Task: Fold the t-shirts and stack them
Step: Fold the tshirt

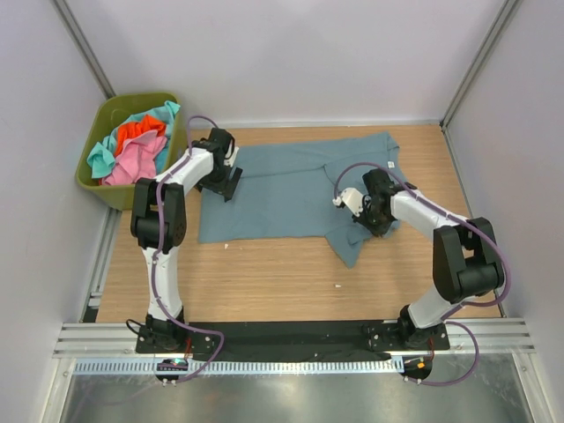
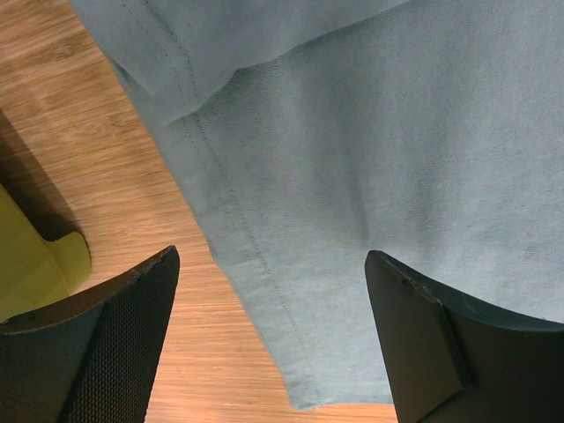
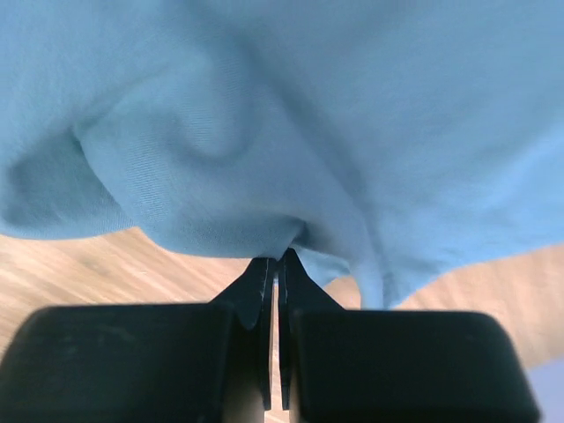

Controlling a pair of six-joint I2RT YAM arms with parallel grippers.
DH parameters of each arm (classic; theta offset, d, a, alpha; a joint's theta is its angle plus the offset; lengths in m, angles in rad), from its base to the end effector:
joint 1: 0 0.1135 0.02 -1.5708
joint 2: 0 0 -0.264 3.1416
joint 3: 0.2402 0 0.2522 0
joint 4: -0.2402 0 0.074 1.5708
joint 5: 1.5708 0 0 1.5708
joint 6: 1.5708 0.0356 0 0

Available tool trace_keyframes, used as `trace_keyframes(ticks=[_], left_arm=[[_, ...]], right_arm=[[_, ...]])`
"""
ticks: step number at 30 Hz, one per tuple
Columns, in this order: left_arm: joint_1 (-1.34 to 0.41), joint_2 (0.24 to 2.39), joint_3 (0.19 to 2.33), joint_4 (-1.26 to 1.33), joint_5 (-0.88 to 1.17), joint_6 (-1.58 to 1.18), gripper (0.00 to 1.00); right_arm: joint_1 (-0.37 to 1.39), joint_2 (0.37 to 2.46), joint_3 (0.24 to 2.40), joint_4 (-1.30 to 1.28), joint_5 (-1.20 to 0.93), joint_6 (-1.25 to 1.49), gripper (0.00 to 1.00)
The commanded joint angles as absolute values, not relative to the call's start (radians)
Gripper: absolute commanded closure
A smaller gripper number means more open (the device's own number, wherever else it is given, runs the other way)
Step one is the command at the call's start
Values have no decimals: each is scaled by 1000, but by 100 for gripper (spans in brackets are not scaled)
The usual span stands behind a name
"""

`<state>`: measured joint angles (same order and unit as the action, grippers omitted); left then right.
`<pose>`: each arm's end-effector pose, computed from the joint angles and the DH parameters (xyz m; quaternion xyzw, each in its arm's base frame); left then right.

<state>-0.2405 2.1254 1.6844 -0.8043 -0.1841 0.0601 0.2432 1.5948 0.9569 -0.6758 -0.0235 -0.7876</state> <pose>0.4299 -0.0987 0.1844 0.1324 0.9738 0.0758 0.1689 0.2781 0.0699 0.1738 -0.4901 0.8621 -0.0232 0.1266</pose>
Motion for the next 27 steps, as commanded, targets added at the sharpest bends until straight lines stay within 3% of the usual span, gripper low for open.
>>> trace_keyframes(ticks=[1, 7, 8, 9, 12, 16, 20, 27], left_arm=[[-242, 2126, 1707, -801, -198, 61, 13], [-242, 2121, 1706, -801, -199, 63, 13], [-242, 2117, 1704, -802, -199, 64, 13], [-242, 2115, 1701, -799, -201, 64, 13], [-242, 2109, 1697, -801, -204, 66, 13], [-242, 2115, 1695, -796, -204, 64, 13], [-245, 2128, 1701, -798, -204, 64, 13], [-256, 2143, 1717, -805, -202, 64, 13]], right_arm=[[248, 1548, 1075, -650, 34, -842, 98], [247, 1673, 1178, -598, 60, -856, 94], [248, 1689, 1186, -568, 84, -850, 88], [249, 1706, 1196, -552, 97, -822, 74], [249, 1718, 1244, -528, 136, -773, 62], [247, 1605, 1249, -534, 118, -680, 59], [233, 1513, 1235, -636, 16, -565, 62], [63, 1601, 1230, -811, -395, -315, 68]])
